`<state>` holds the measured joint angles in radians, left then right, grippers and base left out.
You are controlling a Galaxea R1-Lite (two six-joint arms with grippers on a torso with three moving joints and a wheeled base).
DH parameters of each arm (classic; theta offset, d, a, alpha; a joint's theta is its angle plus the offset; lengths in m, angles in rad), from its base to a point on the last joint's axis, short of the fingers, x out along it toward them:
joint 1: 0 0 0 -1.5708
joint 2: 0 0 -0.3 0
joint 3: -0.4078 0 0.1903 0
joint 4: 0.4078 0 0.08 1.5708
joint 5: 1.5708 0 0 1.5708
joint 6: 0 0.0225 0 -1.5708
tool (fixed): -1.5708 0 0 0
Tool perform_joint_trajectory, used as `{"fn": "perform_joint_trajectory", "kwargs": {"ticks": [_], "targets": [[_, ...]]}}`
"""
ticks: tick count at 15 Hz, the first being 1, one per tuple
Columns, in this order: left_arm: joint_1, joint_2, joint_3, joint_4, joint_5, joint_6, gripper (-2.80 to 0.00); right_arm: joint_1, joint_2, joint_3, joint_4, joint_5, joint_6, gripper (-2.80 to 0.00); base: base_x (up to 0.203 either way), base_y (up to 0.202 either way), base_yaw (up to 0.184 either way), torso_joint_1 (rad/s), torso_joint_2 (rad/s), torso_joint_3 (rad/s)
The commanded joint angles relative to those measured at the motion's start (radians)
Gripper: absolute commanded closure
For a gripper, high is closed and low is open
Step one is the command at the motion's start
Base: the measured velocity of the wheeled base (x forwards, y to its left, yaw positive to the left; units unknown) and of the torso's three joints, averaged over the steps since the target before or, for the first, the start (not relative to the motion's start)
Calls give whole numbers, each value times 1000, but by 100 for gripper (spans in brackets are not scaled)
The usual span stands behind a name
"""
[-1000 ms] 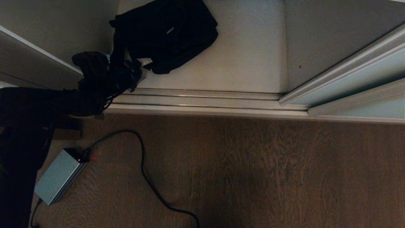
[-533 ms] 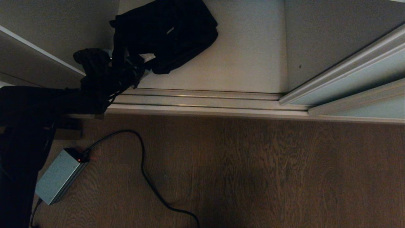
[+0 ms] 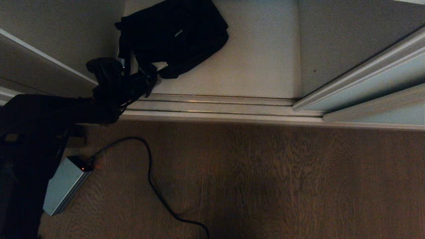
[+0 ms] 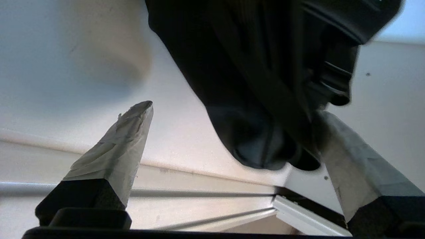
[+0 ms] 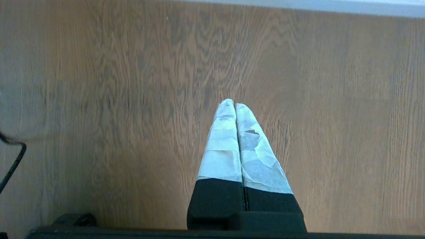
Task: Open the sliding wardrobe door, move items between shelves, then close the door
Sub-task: Place the bag on the higher shelf
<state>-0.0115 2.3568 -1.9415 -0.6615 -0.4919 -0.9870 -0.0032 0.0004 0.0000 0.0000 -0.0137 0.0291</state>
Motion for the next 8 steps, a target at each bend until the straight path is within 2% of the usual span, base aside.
{"fn": "perform_joint_trajectory", "kwargs": {"ticks": [1,4,5,8], "targets": [[1,13,-1,-15,-2,-5,-280,0,0,1,0,0,0,0,133,0,-3,0,5,2],[1,3,-1,-10,-1,-15,-280,0,0,0,0,0,0,0,189,0,1,1,2,4],[2,2,-1,-11,-1,-15,-280,0,0,1,0,0,0,0,97,0,4,3,3,-2],[2,5,-1,-13,-4,-13,-280,0,0,2,0,0,0,0,0,0,0,0,0,0]]}}
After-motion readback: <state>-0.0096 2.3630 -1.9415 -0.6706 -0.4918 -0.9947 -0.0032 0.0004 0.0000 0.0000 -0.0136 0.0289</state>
